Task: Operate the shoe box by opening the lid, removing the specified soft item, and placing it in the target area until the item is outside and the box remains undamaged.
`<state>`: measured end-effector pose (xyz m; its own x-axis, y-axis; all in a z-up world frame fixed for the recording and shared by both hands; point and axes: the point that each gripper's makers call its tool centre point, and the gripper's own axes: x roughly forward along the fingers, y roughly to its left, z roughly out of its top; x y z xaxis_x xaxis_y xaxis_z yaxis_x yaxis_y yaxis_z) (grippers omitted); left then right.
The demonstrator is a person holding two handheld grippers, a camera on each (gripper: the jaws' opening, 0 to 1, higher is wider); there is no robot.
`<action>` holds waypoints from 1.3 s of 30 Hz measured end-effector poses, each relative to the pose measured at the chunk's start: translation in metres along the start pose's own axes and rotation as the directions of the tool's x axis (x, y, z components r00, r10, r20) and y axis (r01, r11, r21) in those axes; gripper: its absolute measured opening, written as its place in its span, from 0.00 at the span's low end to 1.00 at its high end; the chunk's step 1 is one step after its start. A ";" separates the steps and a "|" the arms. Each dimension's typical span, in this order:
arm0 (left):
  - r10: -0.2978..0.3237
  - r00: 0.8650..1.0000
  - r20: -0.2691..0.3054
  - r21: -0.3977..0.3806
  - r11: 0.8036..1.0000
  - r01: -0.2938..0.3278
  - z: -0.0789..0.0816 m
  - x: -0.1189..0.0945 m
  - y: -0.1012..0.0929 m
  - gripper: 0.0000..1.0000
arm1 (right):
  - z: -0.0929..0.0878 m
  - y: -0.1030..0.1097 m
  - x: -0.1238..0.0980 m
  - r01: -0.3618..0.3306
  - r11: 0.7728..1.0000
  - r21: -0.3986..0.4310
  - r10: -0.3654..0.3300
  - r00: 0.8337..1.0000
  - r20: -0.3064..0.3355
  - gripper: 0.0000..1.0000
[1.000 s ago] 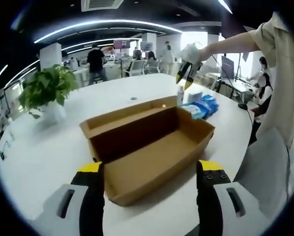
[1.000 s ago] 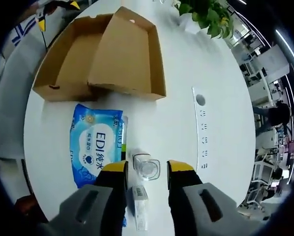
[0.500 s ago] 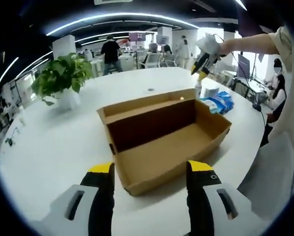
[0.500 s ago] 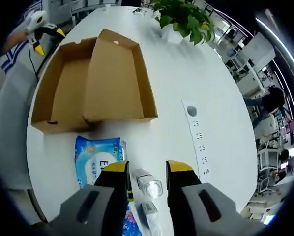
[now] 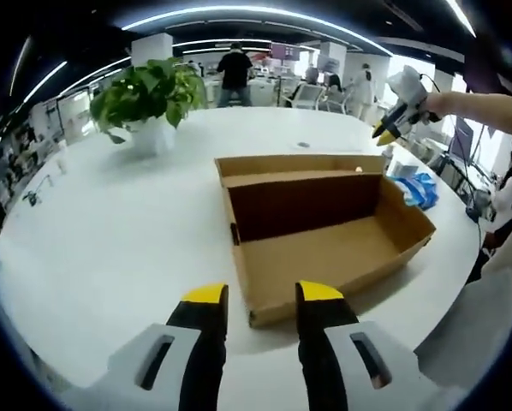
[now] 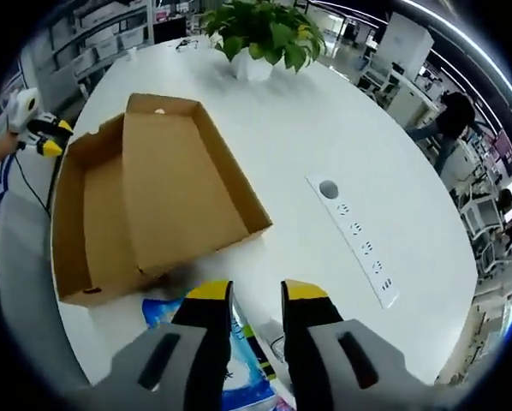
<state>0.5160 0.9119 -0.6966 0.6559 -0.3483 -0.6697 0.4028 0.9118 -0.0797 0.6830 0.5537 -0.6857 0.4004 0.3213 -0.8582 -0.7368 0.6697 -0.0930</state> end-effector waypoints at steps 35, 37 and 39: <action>0.022 0.999 -0.039 -0.158 0.987 -0.028 -0.012 0.020 0.010 0.04 | 0.019 0.005 0.063 -0.051 0.865 0.500 -0.013 0.992 0.123 0.15; 0.018 0.999 -0.042 -0.158 0.987 -0.025 -0.013 0.020 0.010 0.03 | 0.018 0.007 0.066 -0.053 0.854 0.517 -0.010 0.993 0.118 0.15; 0.016 0.999 -0.045 -0.161 0.987 -0.023 -0.013 0.020 0.010 0.03 | 0.015 0.008 0.070 -0.040 0.853 0.520 -0.014 0.995 0.099 0.13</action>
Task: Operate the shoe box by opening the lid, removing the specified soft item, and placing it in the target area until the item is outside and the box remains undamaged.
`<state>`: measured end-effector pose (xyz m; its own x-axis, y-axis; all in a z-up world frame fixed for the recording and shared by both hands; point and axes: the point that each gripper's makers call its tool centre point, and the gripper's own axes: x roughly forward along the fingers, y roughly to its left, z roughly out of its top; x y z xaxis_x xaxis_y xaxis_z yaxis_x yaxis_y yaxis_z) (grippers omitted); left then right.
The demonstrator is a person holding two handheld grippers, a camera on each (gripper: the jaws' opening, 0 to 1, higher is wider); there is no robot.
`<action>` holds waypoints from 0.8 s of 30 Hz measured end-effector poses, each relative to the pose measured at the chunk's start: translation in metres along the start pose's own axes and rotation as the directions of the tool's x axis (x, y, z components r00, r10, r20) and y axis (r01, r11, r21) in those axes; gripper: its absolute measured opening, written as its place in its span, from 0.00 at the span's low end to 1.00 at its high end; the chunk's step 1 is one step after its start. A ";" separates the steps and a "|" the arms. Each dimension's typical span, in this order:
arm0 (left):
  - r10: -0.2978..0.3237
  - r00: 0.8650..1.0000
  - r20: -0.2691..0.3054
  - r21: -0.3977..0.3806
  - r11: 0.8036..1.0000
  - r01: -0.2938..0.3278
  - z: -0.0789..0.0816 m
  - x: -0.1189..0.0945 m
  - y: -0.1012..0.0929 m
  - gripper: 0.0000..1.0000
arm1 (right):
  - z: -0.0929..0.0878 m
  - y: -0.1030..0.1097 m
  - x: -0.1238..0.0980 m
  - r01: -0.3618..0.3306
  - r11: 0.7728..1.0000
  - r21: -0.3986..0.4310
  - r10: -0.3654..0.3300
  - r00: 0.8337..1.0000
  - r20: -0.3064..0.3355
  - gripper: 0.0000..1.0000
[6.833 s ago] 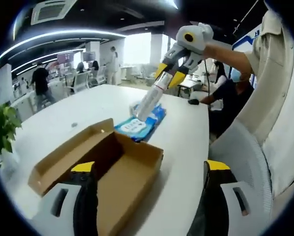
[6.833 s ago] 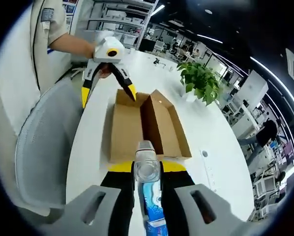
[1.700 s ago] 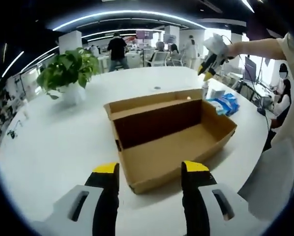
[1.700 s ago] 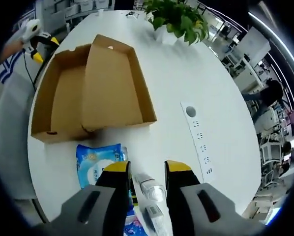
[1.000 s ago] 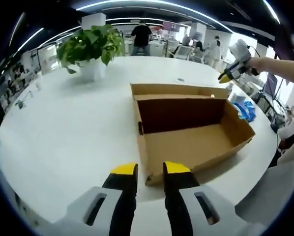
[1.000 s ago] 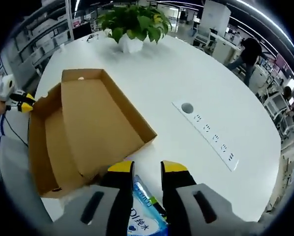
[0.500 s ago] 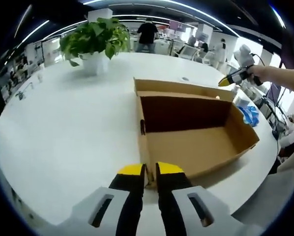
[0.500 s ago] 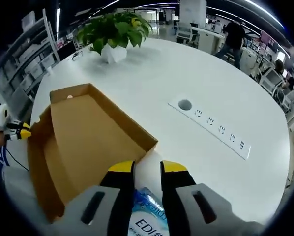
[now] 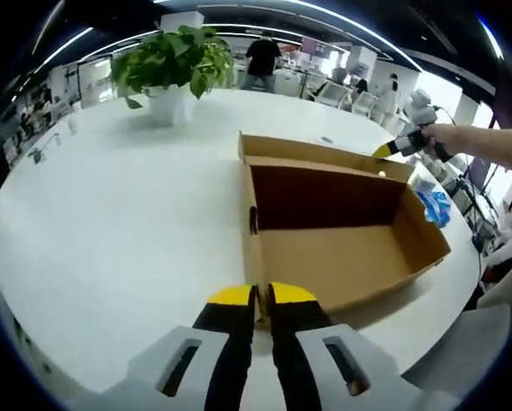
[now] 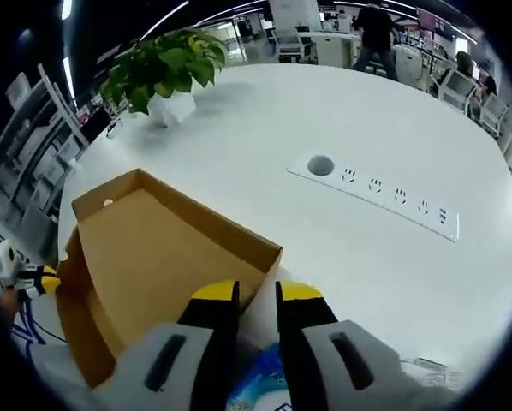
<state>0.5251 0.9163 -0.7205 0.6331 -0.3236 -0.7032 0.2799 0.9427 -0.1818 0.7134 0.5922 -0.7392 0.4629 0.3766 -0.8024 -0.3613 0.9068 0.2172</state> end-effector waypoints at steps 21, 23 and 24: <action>0.000 1.000 -0.006 0.023 1.000 0.000 0.000 0.002 0.000 0.03 | 0.000 -0.001 -0.001 0.065 0.991 0.120 -0.063 0.998 -0.013 0.02; 0.000 1.000 -0.005 0.022 1.000 0.000 0.000 0.002 -0.001 0.03 | 0.002 0.000 -0.005 0.062 0.989 0.132 -0.063 0.998 0.000 0.02; -0.001 1.000 -0.005 0.023 1.000 0.001 0.000 0.002 -0.001 0.03 | 0.003 0.001 -0.007 0.062 0.990 0.130 -0.063 0.998 0.003 0.02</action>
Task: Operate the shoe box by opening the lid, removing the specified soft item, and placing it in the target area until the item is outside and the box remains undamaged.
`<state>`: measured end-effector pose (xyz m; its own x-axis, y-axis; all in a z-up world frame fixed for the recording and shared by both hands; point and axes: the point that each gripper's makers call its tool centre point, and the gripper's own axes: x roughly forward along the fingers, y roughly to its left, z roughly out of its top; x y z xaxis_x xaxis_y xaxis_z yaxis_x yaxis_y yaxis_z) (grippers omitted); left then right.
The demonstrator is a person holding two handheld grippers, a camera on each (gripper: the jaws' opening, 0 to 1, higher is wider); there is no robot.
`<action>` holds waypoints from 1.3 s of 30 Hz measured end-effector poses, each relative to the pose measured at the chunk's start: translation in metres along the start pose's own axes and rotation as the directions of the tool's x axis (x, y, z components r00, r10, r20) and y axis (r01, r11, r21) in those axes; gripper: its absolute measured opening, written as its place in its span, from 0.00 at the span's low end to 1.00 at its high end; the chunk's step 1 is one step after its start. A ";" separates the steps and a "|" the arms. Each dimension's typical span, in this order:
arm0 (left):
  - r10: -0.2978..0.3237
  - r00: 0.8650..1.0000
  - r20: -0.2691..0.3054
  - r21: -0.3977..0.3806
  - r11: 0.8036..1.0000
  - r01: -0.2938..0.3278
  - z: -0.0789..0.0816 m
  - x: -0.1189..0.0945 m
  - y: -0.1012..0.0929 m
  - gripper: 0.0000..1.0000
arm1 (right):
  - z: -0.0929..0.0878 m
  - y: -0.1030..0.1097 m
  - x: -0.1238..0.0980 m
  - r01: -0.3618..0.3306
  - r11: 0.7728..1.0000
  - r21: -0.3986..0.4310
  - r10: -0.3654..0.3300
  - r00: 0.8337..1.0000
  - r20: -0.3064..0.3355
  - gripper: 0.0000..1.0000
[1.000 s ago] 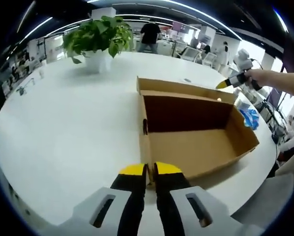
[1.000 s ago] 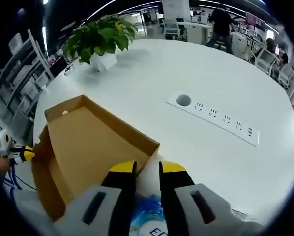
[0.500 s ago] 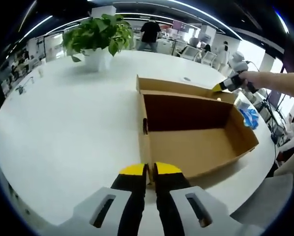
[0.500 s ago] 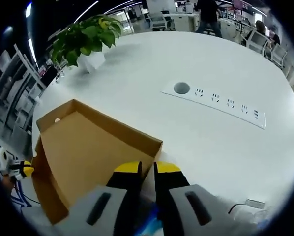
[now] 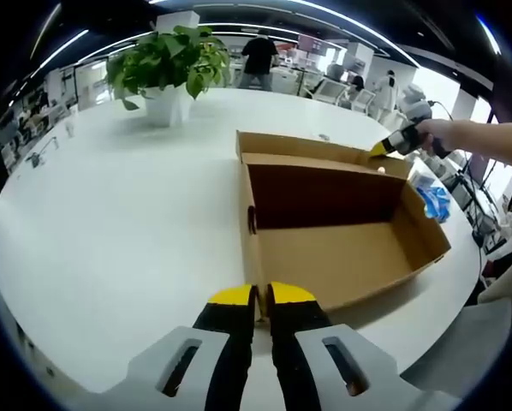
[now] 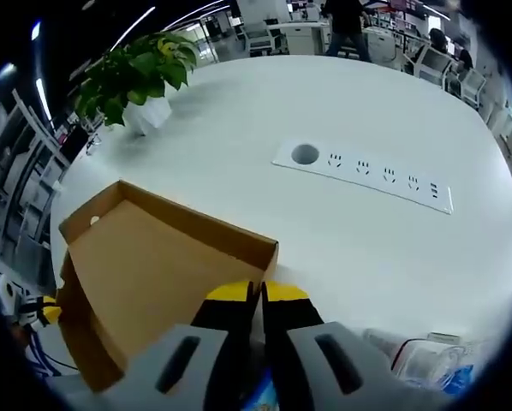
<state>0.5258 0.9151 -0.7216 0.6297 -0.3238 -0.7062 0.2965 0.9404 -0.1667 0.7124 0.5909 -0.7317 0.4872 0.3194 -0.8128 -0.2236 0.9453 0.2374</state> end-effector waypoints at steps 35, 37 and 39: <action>-0.008 1.000 0.025 -0.010 1.000 0.008 -0.001 -0.003 -0.001 0.03 | 0.028 0.019 -0.059 -0.023 0.999 -0.037 0.029 0.985 0.171 0.00; -0.008 1.000 0.025 -0.009 1.000 0.008 -0.001 -0.003 -0.001 0.03 | 0.029 0.021 -0.063 -0.026 0.999 -0.042 0.033 0.983 0.182 0.00; -0.008 1.000 0.025 -0.009 1.000 0.008 -0.001 -0.003 0.000 0.03 | 0.031 0.023 -0.067 -0.029 0.998 -0.047 0.038 0.981 0.193 0.00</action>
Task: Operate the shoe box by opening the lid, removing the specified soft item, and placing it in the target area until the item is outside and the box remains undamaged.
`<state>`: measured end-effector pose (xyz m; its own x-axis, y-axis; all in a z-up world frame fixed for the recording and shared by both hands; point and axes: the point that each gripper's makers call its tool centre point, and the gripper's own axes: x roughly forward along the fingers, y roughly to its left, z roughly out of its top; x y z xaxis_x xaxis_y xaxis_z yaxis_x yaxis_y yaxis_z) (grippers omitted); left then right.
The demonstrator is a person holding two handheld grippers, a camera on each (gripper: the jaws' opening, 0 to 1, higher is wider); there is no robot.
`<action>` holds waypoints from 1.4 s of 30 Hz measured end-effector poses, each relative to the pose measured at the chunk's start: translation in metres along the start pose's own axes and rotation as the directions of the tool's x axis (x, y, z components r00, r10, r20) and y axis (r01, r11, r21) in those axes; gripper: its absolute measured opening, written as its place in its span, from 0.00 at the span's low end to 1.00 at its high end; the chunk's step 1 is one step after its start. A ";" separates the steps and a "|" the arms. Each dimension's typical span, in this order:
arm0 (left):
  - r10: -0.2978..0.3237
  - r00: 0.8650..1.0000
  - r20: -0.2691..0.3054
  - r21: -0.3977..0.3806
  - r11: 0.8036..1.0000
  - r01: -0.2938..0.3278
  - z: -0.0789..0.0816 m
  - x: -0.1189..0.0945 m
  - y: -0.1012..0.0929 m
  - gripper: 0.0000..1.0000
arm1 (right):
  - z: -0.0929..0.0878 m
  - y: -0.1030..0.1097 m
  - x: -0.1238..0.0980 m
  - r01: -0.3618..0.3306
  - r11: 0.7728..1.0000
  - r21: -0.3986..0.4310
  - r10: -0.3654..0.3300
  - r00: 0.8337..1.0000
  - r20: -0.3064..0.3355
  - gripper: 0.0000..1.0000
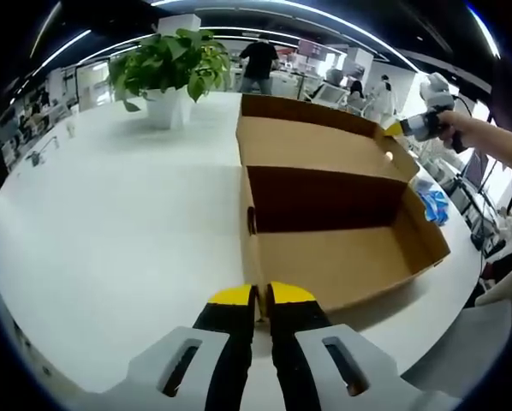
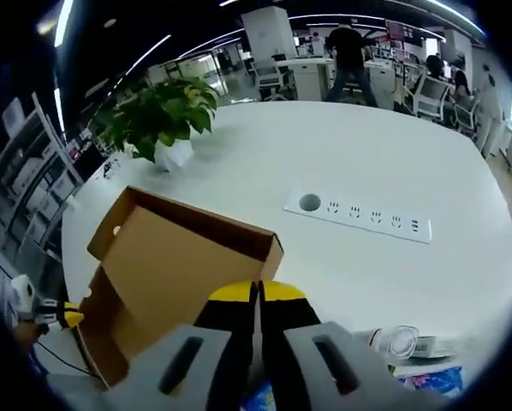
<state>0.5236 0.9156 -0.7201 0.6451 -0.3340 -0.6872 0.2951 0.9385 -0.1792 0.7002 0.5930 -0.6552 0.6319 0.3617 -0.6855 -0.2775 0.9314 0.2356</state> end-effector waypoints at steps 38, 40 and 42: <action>-0.040 0.999 0.018 0.005 0.999 0.039 -0.001 -0.003 0.000 0.04 | -0.011 0.047 -0.084 -0.037 0.997 -0.074 0.052 0.977 0.205 0.00; -0.041 0.999 0.018 0.012 0.999 0.040 -0.001 -0.003 0.000 0.05 | -0.013 0.049 -0.087 -0.033 0.996 -0.081 0.050 0.974 0.219 0.00; -0.043 0.999 0.020 0.011 0.999 0.043 0.000 -0.003 0.000 0.05 | -0.015 0.050 -0.089 -0.030 0.996 -0.079 0.048 0.972 0.229 0.00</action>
<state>0.5214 0.9162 -0.7181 0.6455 -0.3758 -0.6649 0.3303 0.9223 -0.2006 0.6192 0.6069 -0.5922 0.7668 0.4055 -0.4976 -0.3526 0.9138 0.2015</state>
